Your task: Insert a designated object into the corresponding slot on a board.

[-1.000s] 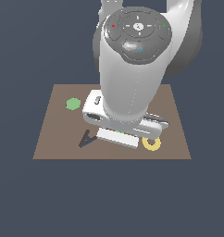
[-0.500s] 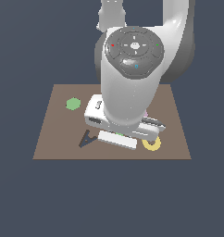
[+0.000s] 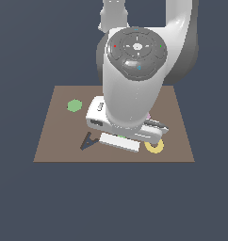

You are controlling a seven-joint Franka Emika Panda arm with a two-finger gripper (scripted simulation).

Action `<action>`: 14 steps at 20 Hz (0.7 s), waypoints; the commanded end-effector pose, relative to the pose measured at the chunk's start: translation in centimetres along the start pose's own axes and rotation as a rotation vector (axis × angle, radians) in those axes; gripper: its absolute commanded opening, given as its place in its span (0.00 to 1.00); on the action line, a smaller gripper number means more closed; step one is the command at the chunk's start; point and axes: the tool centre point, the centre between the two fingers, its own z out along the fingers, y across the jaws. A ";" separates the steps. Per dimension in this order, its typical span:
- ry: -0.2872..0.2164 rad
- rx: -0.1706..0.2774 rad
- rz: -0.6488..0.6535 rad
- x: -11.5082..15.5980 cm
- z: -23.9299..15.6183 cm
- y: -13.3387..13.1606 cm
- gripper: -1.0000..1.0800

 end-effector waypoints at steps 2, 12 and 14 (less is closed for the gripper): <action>0.000 0.000 0.000 0.0 0.0 0.0 0.00; 0.000 0.000 0.034 -1.4 -0.1 0.9 0.00; 0.000 0.000 0.048 -2.0 -0.1 1.3 0.00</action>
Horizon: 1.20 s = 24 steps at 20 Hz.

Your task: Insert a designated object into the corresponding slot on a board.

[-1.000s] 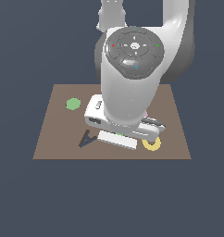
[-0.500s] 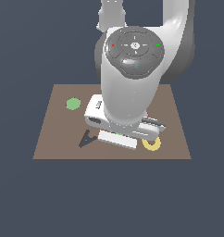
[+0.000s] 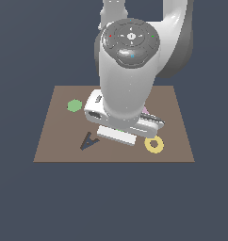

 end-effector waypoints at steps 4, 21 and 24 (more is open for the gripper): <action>0.000 0.000 0.047 -1.9 -0.1 1.3 0.00; -0.001 0.000 0.260 -11.1 -0.7 5.8 0.00; -0.002 0.000 0.284 -12.1 -0.8 6.2 0.00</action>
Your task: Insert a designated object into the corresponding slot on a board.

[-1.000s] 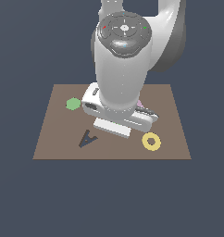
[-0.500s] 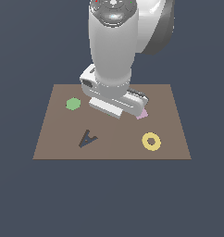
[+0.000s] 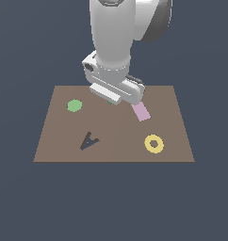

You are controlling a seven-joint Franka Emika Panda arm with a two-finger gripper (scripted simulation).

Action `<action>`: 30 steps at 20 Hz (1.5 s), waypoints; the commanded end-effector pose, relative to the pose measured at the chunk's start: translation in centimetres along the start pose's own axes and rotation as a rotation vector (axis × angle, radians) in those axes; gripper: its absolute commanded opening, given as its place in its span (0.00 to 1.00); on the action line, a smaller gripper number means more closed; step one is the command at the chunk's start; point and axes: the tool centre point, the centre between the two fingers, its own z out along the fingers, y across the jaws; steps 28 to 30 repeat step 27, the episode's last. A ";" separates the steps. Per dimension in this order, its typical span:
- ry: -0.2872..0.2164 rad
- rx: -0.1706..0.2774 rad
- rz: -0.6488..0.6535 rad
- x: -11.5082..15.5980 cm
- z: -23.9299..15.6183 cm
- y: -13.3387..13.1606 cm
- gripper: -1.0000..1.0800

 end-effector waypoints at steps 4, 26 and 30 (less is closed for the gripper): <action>0.000 0.000 0.034 -1.4 -0.1 0.9 0.00; 0.000 0.000 0.044 -1.8 0.9 1.0 0.96; 0.000 0.000 0.044 -1.8 0.9 1.0 0.96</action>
